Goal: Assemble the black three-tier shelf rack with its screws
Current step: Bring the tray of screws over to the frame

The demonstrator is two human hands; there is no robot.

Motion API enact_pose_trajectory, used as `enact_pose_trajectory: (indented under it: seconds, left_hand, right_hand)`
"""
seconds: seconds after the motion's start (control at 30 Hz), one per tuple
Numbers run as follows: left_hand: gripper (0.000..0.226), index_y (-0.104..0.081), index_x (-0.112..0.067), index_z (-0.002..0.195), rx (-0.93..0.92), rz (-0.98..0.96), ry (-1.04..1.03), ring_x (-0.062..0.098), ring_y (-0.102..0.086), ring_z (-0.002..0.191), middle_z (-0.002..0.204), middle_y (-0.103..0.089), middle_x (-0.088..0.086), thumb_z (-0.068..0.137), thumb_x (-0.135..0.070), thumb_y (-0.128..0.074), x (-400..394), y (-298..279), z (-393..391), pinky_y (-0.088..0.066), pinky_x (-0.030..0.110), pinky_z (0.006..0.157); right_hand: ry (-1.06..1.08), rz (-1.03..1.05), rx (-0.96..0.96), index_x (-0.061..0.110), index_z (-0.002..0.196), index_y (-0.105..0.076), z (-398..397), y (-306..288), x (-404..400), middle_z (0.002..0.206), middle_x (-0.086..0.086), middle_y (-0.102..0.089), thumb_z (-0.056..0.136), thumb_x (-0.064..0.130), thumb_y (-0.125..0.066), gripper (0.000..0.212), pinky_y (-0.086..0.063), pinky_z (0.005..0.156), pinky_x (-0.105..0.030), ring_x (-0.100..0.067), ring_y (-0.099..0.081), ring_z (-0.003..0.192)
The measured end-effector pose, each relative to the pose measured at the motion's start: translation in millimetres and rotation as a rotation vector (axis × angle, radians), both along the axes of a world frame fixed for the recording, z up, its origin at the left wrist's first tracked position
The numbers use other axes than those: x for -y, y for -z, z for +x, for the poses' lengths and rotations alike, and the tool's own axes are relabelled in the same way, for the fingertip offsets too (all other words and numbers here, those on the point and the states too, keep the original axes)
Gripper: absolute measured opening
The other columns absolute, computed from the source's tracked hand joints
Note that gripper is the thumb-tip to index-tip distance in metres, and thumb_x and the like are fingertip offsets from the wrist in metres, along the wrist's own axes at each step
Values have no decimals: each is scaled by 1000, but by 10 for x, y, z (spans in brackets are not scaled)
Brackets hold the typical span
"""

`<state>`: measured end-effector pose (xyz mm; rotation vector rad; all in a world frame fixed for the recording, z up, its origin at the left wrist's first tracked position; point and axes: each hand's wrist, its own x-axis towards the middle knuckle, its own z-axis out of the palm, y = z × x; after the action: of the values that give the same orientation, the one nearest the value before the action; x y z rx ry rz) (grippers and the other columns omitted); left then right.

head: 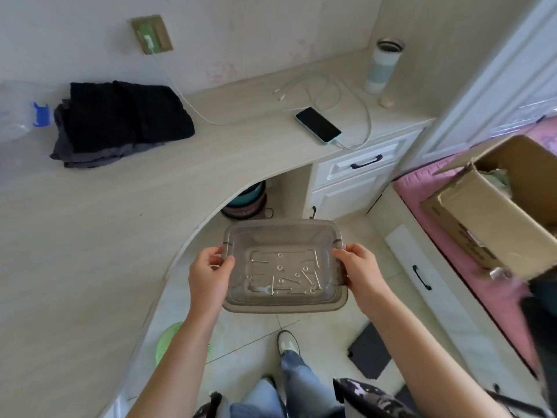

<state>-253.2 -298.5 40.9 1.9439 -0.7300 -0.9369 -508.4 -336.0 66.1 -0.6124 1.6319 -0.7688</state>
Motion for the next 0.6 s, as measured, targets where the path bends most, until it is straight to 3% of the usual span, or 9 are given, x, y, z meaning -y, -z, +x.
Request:
enact_pose_trajectory:
  seconds: [0.1,0.27,0.37,0.47,0.6]
  left_hand:
    - [18,-64,-24,102,-30,17,71,19,-65,85,94,-67,1,90,-14,-72,-117,27,-131,-53,33,74]
    - [20,-64,-27,90,-125,40,152,21,-65,80,92,-69,6,87,-9,-73,-416,98,-205,-55,39,74]
    - [21,-65,-25,88,-164,52,173,19,-65,77,90,-69,6,87,-6,-73,-640,143,-212,-54,33,69]
    - [19,-65,-22,89,-174,71,200,16,-64,76,90,-70,6,87,-5,-72,-852,156,-260,-52,25,66]
    - [17,-65,-20,91,-182,90,255,21,-65,84,95,-71,9,88,-4,-71,-1062,139,-406,-55,33,75]
  right_hand:
    - [76,-11,-4,8,94,-60,-164,41,-268,66,0,-57,92,9,-61,2,-47,50,-27,-12,-55,51]
    - [192,-14,-5,4,101,-62,-270,186,-829,74,-5,-58,91,9,-64,11,-48,60,-33,-20,-52,65]
    - [248,-1,6,5,98,-63,-267,279,-1190,73,-6,-58,91,9,-64,8,-50,56,-30,-20,-52,64]
    - [302,29,31,3,101,-63,-289,359,-1513,81,-13,-57,91,7,-64,11,-49,70,-41,-26,-51,74]
    - [345,29,35,4,98,-62,-414,370,-1861,77,-12,-56,91,7,-63,8,-47,70,-42,-27,-50,75]
